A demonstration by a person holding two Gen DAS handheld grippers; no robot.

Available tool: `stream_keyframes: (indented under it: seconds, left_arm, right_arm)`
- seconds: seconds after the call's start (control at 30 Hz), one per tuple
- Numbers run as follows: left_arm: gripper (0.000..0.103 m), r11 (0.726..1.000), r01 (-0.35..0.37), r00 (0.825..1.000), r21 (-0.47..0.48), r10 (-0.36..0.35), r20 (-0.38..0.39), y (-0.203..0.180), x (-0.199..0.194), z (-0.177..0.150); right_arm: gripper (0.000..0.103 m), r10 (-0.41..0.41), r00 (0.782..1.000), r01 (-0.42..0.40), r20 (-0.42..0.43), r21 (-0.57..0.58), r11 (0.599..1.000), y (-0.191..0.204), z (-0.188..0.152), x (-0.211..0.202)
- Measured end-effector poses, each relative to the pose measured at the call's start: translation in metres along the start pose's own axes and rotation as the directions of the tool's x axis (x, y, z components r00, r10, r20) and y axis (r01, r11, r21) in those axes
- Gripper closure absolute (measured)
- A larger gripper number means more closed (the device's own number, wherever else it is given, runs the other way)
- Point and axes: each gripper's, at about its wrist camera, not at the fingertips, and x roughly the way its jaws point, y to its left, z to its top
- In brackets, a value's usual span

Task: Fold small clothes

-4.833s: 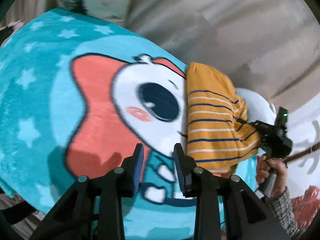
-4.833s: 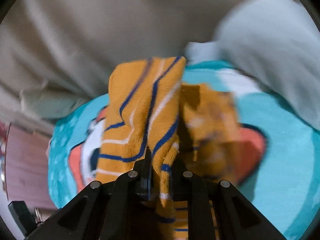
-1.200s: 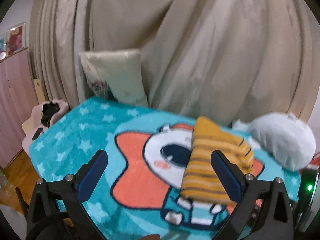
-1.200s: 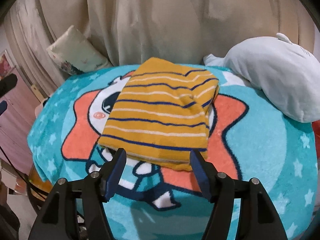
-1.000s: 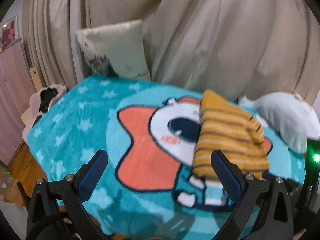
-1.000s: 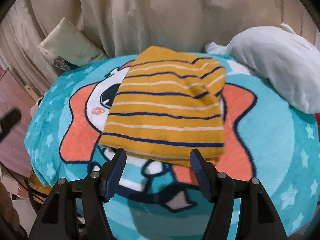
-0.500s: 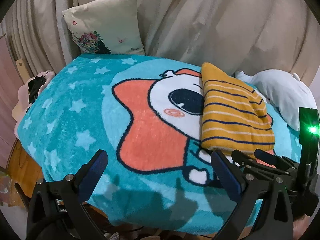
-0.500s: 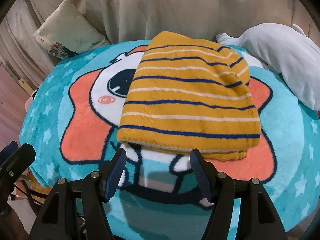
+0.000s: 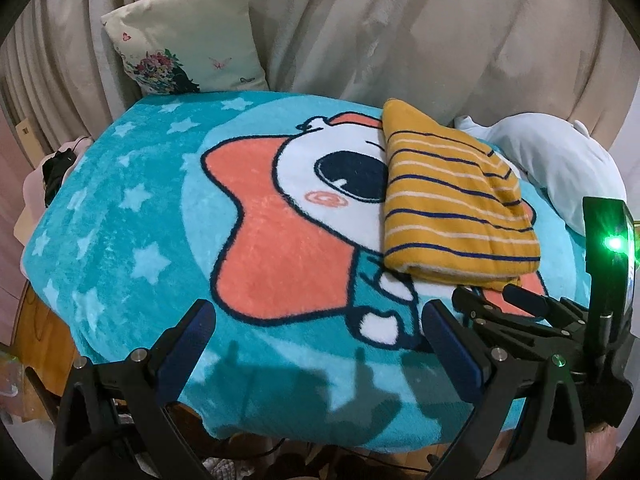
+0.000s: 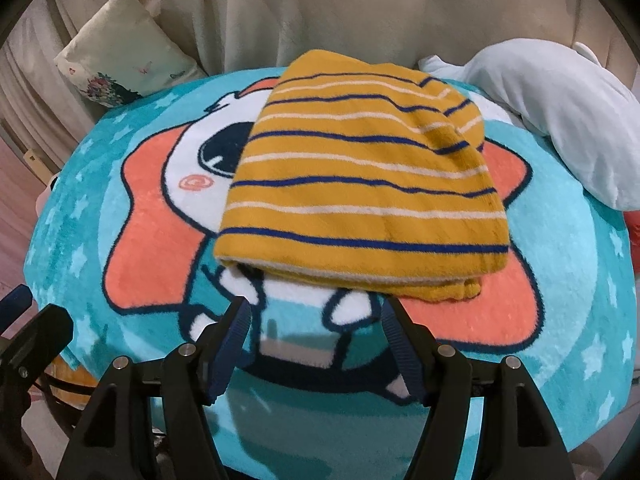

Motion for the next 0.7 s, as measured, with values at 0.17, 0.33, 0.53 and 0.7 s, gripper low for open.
stream_keyframes:
  seconds: [0.17, 0.33, 0.53, 0.7]
  left_arm:
    - [0.0, 1.0, -0.011, 1.0, -0.009, 0.011, -0.011, -0.005, 0.002, -0.003]
    - [0.0, 1.0, -0.017, 1.0, -0.016, 0.017, -0.02, -0.014, 0.003, -0.005]
    - [0.0, 1.0, -0.017, 0.999, -0.016, 0.016, -0.033, -0.027, 0.006, -0.007]
    - [0.0, 1.0, -0.018, 0.999, -0.022, 0.017, -0.041, -0.038, 0.008, -0.008]
  right_arm:
    - [0.03, -0.003, 1.0, 0.003, -0.009, -0.002, 1.0, -0.007, -0.002, 0.002]
    - [0.03, -0.005, 1.0, 0.005, -0.014, -0.014, 1.0, -0.015, -0.003, 0.002]
    - [0.03, -0.006, 1.0, 0.005, -0.019, -0.022, 1.0, -0.027, -0.003, 0.003]
    - [0.03, -0.006, 1.0, 0.005, -0.02, -0.018, 1.0, -0.039, -0.004, 0.002]
